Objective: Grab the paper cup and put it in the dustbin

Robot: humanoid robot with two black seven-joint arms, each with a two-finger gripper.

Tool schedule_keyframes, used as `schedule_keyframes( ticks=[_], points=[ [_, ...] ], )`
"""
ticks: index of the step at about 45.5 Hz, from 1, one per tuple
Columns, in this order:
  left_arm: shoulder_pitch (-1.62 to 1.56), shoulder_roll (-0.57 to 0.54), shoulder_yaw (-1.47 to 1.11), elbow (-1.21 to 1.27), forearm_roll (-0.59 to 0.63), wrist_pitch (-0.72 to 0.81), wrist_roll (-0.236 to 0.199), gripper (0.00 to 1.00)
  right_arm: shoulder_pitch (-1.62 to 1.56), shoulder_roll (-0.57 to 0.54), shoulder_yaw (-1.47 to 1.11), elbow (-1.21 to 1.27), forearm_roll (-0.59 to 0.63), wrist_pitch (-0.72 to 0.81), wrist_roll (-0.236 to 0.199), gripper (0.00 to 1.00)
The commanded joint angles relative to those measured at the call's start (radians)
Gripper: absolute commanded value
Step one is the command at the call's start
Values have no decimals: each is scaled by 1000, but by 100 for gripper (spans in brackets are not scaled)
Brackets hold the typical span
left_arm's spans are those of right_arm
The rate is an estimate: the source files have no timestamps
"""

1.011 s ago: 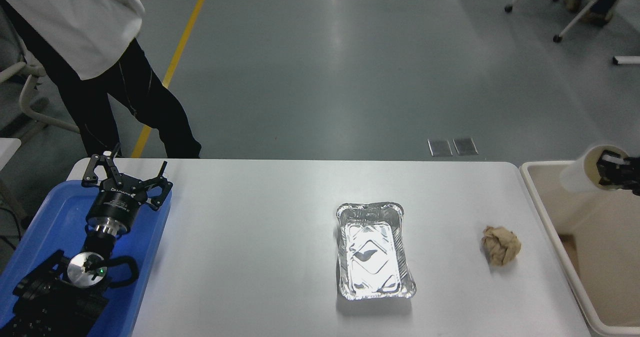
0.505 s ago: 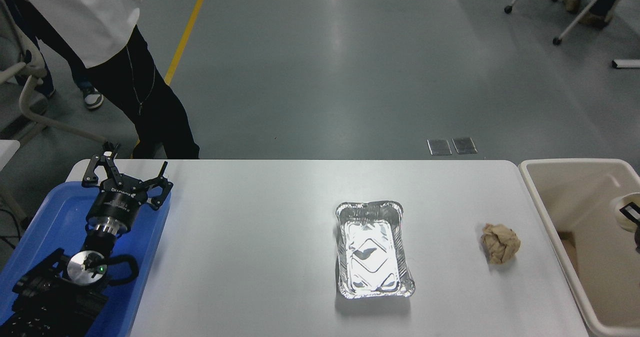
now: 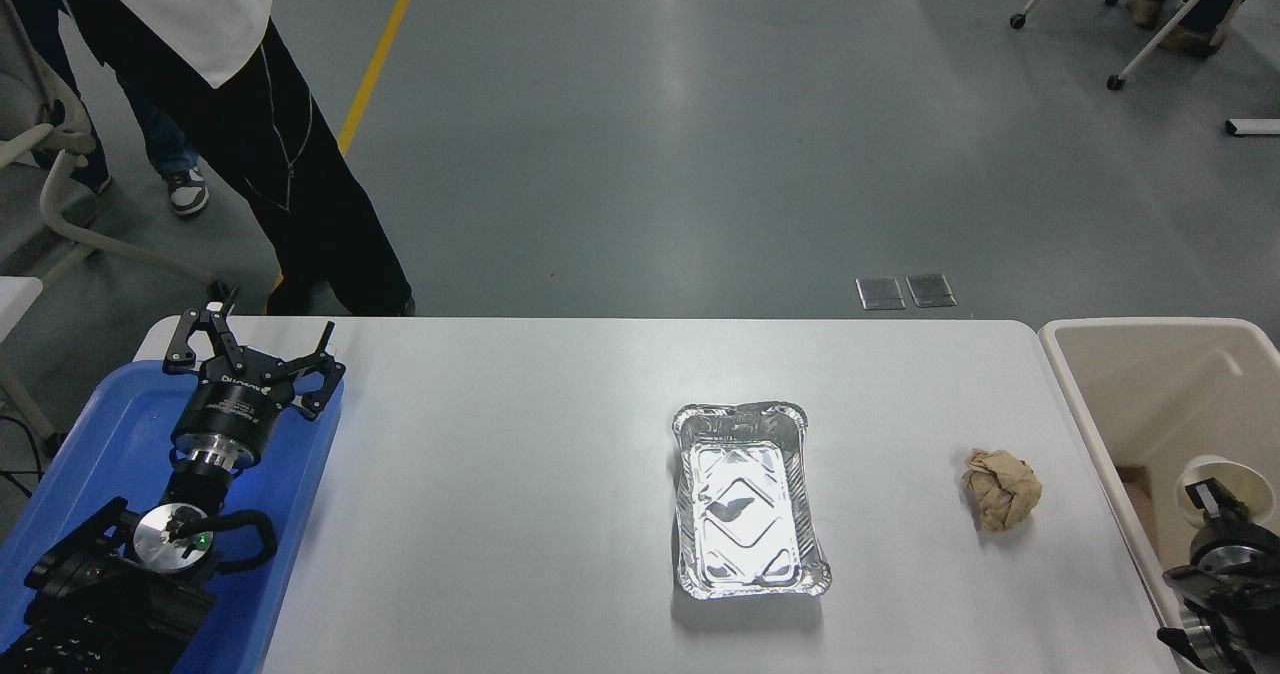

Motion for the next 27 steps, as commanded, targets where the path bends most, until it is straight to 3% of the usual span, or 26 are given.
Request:
schedule_keyframes(
  ticks=[1,12,23,27],
  points=[
    [0,0,0,0,0,0,0,99,-10,6,12,-8,-9,7,4,100],
    [0,0,0,1,0,0,0,99,88,-134,6,85,-34,101,17,100],
    [0,0,-2,0,0,0,0,99,350,-368,-60,502,-327,167,28,100],
    [0,0,0,0,1,0,0,99,519,-387,-201,675,-371,171,24,100]
  ],
)
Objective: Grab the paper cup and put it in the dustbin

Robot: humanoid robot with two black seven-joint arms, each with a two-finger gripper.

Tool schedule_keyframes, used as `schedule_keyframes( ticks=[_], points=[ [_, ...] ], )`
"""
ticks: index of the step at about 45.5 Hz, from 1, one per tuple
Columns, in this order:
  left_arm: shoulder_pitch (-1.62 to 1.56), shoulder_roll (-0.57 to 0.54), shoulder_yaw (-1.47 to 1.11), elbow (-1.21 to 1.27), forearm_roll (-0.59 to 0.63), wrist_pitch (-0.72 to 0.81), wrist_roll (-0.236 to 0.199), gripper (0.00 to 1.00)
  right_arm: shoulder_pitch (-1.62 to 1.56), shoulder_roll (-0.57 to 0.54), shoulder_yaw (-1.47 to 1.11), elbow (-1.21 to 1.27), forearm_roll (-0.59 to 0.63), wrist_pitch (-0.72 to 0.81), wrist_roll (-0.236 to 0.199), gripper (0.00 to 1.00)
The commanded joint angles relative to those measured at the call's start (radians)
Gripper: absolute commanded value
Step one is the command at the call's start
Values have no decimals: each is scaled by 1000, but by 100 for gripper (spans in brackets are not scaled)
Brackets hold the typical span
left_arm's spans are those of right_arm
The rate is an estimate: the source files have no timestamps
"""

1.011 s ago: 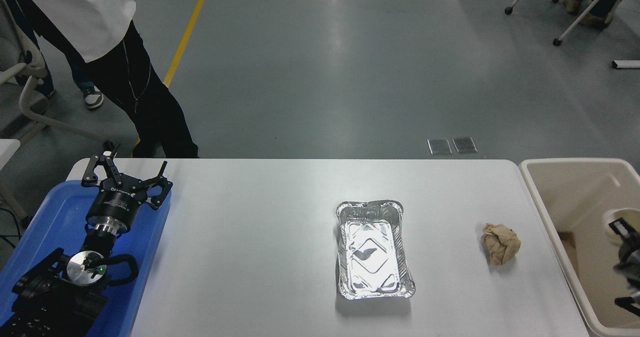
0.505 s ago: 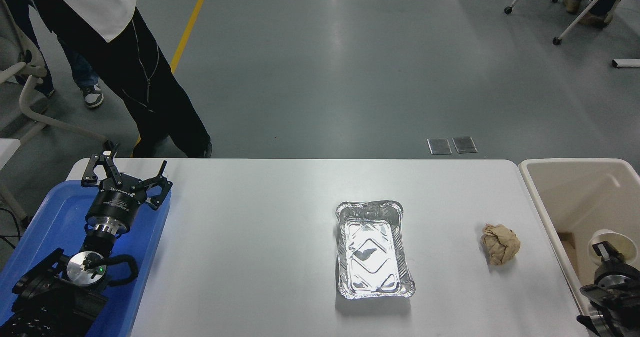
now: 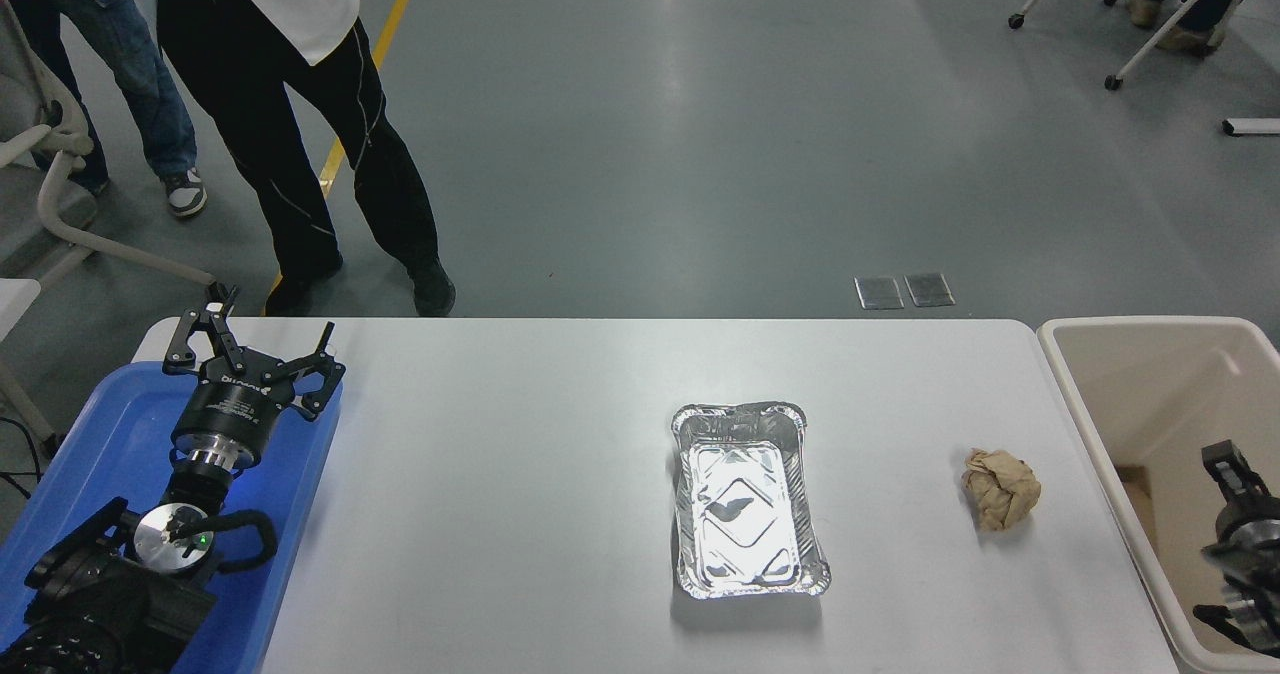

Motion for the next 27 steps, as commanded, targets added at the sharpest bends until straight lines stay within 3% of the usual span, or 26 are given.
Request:
schedule_keyframes(
  ticks=[1,11,20,27],
  points=[
    [0,0,1,0,1,0,1,99,347,-143,-222,414,-179,45,-1,100],
    [-2,0,3,0,1,0,1,99,816,40,-710,770,-179,87,-1,100],
    [-2,0,3,0,1,0,1,99,1177,179,-788,1118,-182,186,4,100],
    [-2,0,3,0,1,0,1,99,1349,273,-787,1243,-171,317,2,100]
  ],
)
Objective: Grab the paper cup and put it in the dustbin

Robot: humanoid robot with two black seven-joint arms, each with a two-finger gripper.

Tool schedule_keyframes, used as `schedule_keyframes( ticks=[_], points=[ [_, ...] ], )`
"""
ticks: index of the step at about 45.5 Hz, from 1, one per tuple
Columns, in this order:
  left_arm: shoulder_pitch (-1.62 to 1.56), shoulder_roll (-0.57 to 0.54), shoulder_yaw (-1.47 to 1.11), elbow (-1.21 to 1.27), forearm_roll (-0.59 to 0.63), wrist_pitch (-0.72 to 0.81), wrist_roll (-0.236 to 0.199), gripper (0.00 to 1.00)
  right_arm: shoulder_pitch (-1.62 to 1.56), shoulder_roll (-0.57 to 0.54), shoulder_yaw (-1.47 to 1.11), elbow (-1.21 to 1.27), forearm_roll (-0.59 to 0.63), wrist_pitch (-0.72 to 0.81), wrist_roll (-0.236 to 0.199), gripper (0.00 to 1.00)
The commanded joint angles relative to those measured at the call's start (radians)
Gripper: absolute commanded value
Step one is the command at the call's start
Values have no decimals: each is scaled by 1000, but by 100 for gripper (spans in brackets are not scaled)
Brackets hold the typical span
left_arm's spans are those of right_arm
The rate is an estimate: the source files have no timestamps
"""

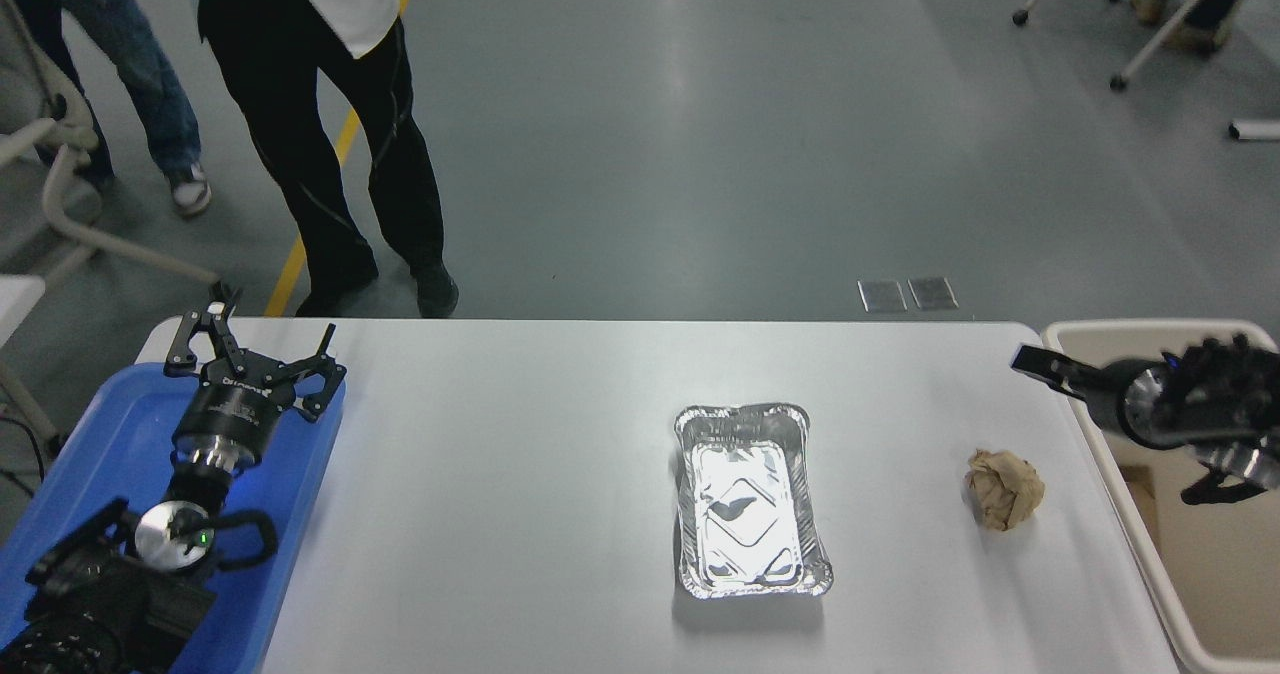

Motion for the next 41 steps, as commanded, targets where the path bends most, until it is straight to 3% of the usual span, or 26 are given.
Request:
schedule_keyframes(
  ticks=[1,10,26,32,41],
  points=[
    [0,0,0,0,0,0,0,99,363,151,-98,293,-3,173,-2,100],
    [0,0,0,0,0,0,0,99,556,148,-95,319,62,495,-9,100],
    [1,0,-1,0,-2,0,0,99,838,128,-61,319,137,878,-60,100],
    [1,0,-1,0,-2,0,-2,99,864,128,-24,319,137,915,-74,100],
    [1,0,-1,1,-2,0,-2,99,889,127,-7,319,140,932,-143,100]
  ],
)
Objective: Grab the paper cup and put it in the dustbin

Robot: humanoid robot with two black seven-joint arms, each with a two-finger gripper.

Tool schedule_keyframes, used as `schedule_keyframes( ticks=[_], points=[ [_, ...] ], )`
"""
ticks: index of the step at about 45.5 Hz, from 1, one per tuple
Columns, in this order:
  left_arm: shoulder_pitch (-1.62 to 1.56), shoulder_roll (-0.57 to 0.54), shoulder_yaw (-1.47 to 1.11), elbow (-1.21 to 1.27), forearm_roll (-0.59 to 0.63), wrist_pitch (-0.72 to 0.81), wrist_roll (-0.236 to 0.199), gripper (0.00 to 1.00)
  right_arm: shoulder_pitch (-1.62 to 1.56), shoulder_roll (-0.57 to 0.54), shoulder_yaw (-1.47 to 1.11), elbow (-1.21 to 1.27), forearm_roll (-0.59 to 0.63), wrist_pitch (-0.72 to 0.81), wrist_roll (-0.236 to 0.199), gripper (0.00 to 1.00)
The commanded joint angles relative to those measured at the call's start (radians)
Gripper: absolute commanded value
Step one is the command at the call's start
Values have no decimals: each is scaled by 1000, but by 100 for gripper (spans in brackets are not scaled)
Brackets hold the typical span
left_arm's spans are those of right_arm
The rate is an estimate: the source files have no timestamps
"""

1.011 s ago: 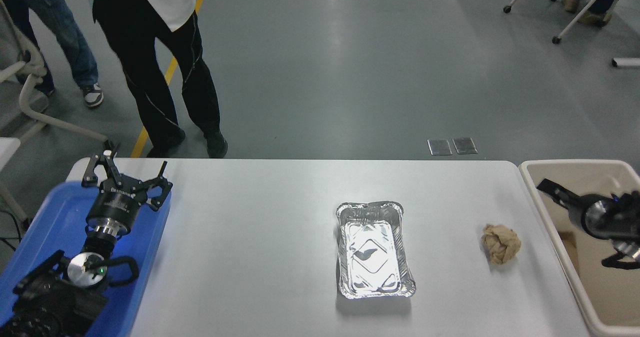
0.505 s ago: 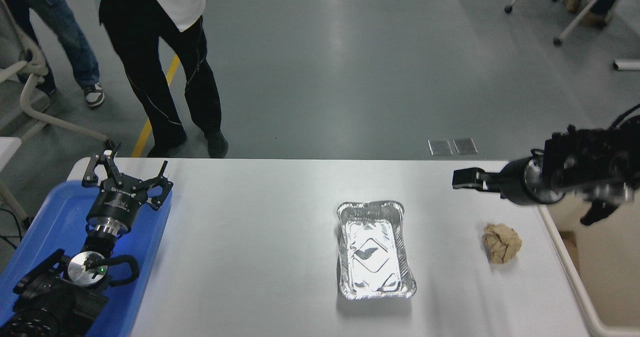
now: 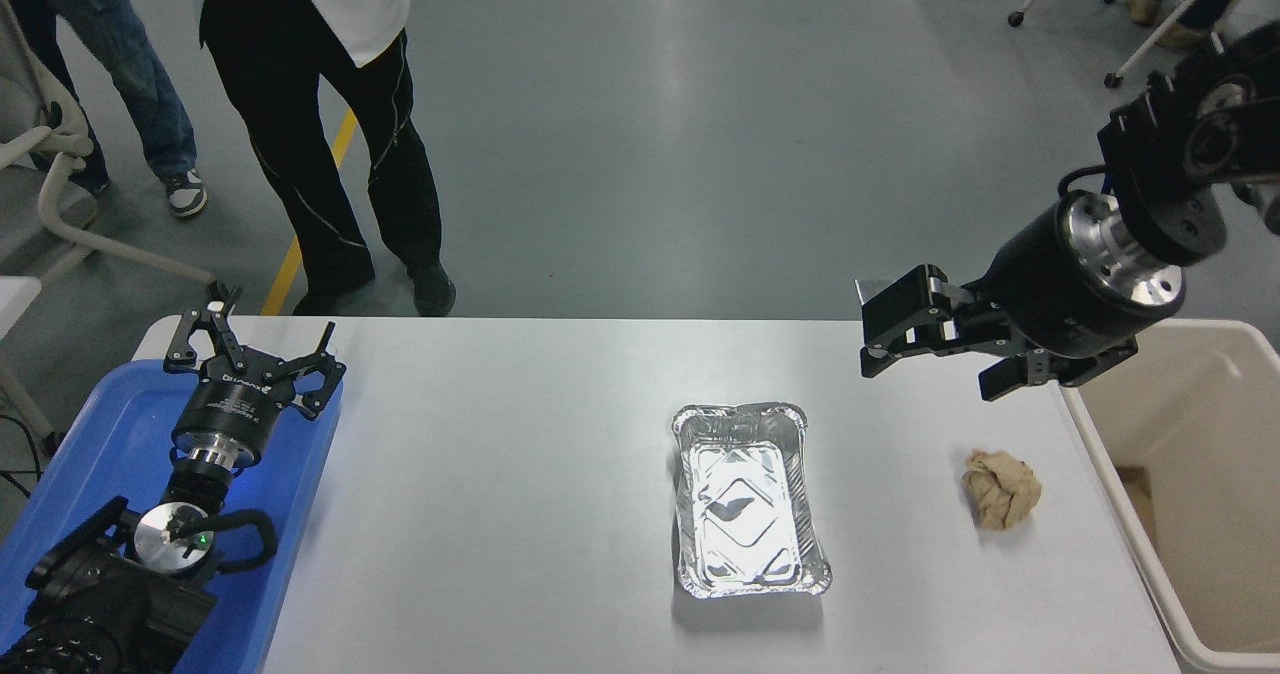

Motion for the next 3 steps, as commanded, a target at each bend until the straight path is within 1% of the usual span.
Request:
schedule_keyframes(
  ticks=[1,3],
  points=[
    [0,0,0,0,-1,0,-1,99,67,-1,26,4,10,78,-63,100],
    [0,0,0,0,-1,0,-1,99,68,-1,26,4,10,78,-68,100]
  ],
)
